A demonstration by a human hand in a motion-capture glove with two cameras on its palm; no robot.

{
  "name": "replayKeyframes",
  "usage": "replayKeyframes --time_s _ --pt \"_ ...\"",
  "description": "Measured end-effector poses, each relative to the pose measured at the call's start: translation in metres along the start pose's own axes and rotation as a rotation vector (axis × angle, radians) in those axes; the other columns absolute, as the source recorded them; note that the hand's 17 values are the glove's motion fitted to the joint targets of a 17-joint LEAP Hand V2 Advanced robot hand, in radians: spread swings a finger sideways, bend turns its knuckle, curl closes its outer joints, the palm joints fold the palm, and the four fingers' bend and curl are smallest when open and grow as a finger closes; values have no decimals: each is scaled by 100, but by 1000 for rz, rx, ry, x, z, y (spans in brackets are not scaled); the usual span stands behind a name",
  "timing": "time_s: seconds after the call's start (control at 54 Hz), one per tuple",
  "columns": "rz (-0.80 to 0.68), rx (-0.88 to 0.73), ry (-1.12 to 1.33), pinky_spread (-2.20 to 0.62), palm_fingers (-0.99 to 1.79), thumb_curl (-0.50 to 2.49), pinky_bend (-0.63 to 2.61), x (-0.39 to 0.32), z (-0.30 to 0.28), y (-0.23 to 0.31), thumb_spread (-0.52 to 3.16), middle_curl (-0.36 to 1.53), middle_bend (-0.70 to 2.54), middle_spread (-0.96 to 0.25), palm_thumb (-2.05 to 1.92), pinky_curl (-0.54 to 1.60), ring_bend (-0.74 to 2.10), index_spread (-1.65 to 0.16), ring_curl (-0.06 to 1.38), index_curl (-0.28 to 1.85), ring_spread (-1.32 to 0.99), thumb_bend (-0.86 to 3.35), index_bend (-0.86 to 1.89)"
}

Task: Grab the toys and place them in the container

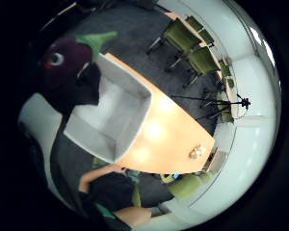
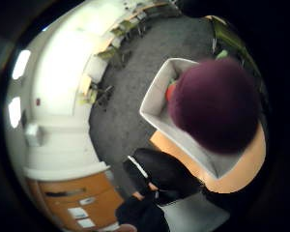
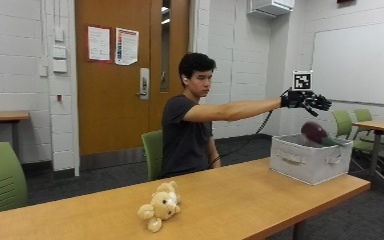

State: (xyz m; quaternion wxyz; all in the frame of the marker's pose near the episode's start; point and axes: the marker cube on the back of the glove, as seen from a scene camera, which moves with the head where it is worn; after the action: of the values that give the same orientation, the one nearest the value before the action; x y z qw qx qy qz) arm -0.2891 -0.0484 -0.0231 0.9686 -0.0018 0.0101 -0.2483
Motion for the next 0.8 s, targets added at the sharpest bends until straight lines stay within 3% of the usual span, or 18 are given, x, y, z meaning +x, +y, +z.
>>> replayKeyframes --time_s 0.167,0.241,0.296,0.389,0.5,0.574,0.667,0.797 --pt "-24 16 -107 -14 -10 54 141 16 -2 13 96 48 18 -8 -9 43 53 -37 33 57 -13 -10 8" --pt "-44 27 35 -10 -12 48 138 53 1 24 96 47 19 -5 -9 41 52 -36 32 52 -9 -9 8" --pt "-12 27 -18 -8 -13 45 134 65 -3 33 96 47 19 -4 -9 40 52 -35 31 49 -8 -9 8" --pt "-93 18 0 -6 -13 41 125 98 -6 55 97 47 22 -4 -9 36 51 -34 31 44 -8 -8 9" --pt "50 36 22 -5 -8 36 110 135 -13 75 97 47 25 -5 -9 32 51 -33 31 42 -12 -8 15" --pt "2 43 -31 -4 -6 33 104 160 -21 106 98 47 25 -5 -10 30 49 -34 31 41 -15 -8 16" --pt "169 46 57 -5 -4 31 99 225 -20 141 97 46 25 -6 -10 29 48 -34 31 41 -18 -8 16" --pt "285 44 71 -5 -2 27 94 303 -18 190 96 46 25 -8 -11 28 45 -35 30 40 -21 -9 17"
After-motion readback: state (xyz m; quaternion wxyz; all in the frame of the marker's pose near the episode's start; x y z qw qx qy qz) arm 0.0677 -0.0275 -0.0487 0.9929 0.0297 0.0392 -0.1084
